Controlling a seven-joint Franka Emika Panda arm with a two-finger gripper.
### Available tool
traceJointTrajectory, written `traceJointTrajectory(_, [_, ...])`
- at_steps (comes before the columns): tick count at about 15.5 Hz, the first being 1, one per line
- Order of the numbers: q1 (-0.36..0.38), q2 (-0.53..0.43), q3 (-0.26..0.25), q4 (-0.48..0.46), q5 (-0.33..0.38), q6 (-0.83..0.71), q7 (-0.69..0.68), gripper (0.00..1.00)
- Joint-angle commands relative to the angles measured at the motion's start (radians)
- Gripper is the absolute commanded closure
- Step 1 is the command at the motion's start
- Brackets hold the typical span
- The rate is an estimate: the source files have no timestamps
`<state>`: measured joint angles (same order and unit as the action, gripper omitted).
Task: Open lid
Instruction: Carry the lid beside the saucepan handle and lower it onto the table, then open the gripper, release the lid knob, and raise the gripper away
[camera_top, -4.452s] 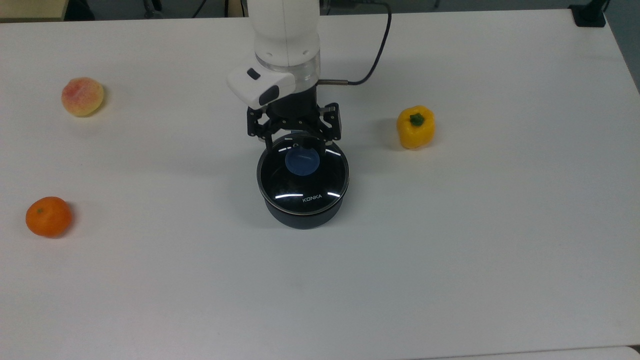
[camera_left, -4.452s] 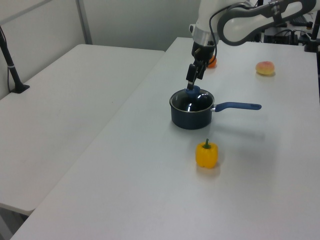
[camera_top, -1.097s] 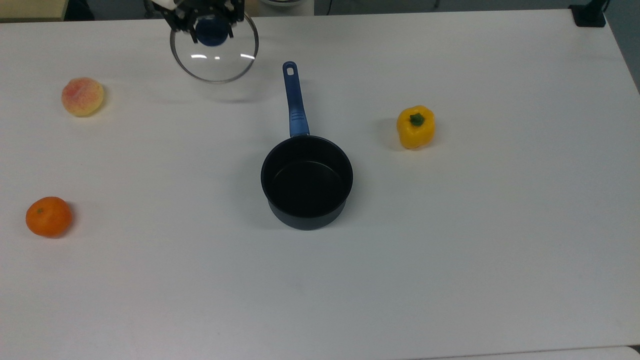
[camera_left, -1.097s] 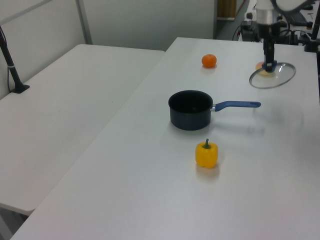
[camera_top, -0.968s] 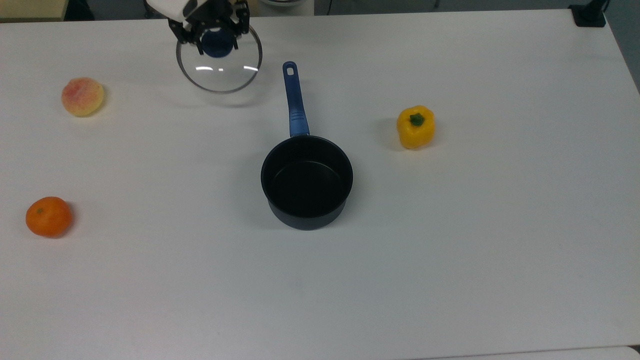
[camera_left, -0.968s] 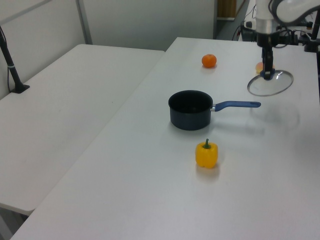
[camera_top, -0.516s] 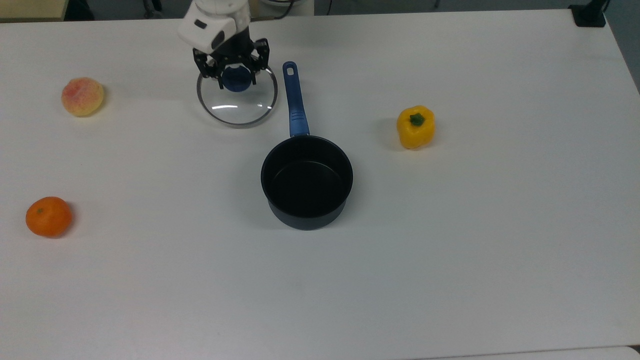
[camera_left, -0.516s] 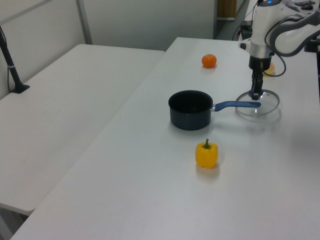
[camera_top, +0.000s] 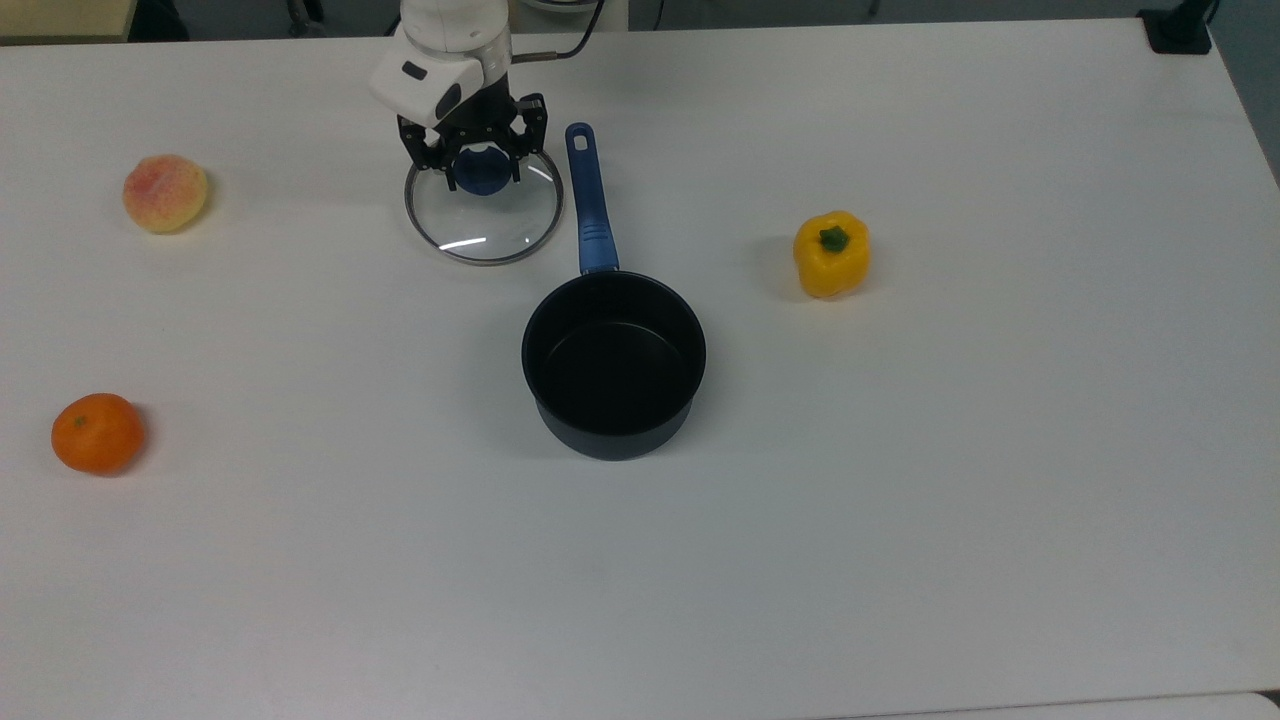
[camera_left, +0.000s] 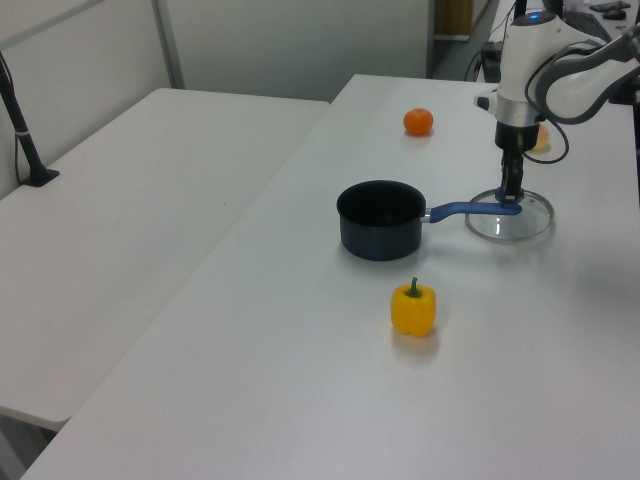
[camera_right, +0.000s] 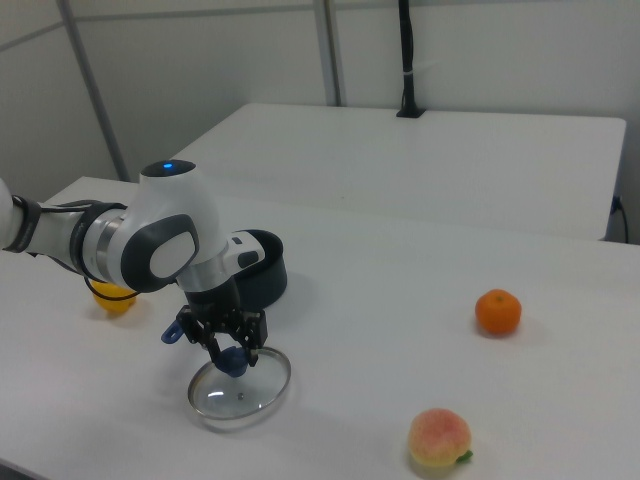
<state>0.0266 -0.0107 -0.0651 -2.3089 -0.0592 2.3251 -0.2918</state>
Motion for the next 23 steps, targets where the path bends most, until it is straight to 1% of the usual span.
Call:
traceJointTrajectory(1, [0.004, -0.012, -0.001, -0.006, 0.005, -0.042, 0.016, 0.01])
traceJointTrajectory(3, [0.003, -0.015, 0.008, 0.015, 0.004, -0.085, 0.019, 0.0])
traceJointTrajectory(4, [0.001, -0.02, 0.008, 0.041, 0.005, -0.123, 0.029, 0.0])
traceJointTrajectory(6, [-0.001, -0.034, 0.008, 0.127, 0.005, -0.234, 0.075, 0.0])
traceJointTrajectory(7, [0.001, -0.037, 0.01, 0.191, 0.005, -0.303, 0.112, 0.0])
traceJointTrajectory(9, [0.001, -0.037, 0.013, 0.365, 0.007, -0.471, 0.172, 0.0])
traceJointTrajectory(10, [0.003, -0.037, 0.015, 0.446, 0.009, -0.548, 0.175, 0.0])
traceJointTrajectory(11, [0.004, -0.038, 0.022, 0.506, 0.013, -0.61, 0.175, 0.0])
traceJointTrajectory(13, [0.001, -0.045, 0.053, 0.619, 0.056, -0.714, 0.183, 0.0])
traceJointTrajectory(14, [0.0, -0.045, 0.053, 0.672, 0.111, -0.762, 0.224, 0.0])
traceJointTrajectory(15, [0.004, -0.045, 0.056, 0.7, 0.152, -0.795, 0.285, 0.0])
traceJointTrajectory(16, [0.004, -0.045, 0.079, 0.707, 0.168, -0.788, 0.339, 0.0])
traceJointTrajectory(17, [0.004, -0.042, 0.102, 0.707, 0.17, -0.781, 0.382, 0.0])
traceJointTrajectory(19, [0.012, -0.04, 0.105, 0.695, 0.167, -0.738, 0.376, 0.0])
traceJointTrajectory(21, [0.036, -0.031, 0.094, 0.672, 0.144, -0.64, 0.315, 0.0])
traceJointTrajectory(22, [0.051, -0.026, 0.09, 0.663, 0.11, -0.609, 0.283, 0.0])
traceJointTrajectory(23, [0.059, -0.025, 0.088, 0.661, 0.058, -0.595, 0.248, 0.0])
